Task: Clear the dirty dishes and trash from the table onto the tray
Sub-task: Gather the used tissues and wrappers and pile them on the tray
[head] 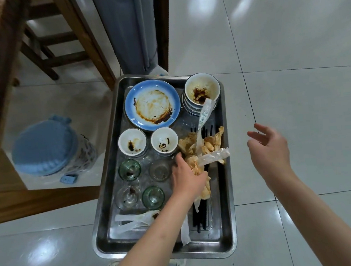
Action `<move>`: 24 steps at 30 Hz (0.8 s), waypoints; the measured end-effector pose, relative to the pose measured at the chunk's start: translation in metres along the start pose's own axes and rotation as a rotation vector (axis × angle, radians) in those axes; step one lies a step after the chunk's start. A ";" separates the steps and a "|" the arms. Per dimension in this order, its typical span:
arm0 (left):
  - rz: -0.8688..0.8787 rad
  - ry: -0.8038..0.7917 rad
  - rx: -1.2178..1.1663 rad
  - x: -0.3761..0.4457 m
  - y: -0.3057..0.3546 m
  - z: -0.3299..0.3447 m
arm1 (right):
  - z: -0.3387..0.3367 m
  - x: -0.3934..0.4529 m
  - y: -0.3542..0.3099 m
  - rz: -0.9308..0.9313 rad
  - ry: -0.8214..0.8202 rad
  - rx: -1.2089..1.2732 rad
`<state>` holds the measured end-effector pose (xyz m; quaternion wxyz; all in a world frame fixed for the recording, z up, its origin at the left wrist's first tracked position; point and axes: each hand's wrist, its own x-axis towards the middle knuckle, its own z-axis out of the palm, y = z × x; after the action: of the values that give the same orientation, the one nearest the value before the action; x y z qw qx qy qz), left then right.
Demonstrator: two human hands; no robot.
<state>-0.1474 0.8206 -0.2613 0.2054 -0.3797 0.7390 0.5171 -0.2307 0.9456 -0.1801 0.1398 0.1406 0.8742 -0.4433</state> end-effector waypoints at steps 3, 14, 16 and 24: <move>0.078 0.011 0.040 -0.003 0.000 0.000 | 0.000 -0.003 -0.001 0.003 -0.010 0.002; 0.241 0.046 0.144 -0.011 0.001 -0.007 | -0.001 -0.015 -0.009 -0.003 -0.031 0.001; 0.246 0.040 0.143 -0.014 0.003 -0.009 | -0.001 -0.018 -0.011 -0.003 -0.030 0.002; 0.259 0.034 0.121 -0.033 0.018 -0.027 | -0.011 -0.031 -0.024 -0.036 -0.044 0.009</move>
<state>-0.1380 0.8108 -0.2176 0.1469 -0.2771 0.8150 0.4873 -0.2120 0.9375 -0.1445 0.1502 0.1156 0.8713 -0.4526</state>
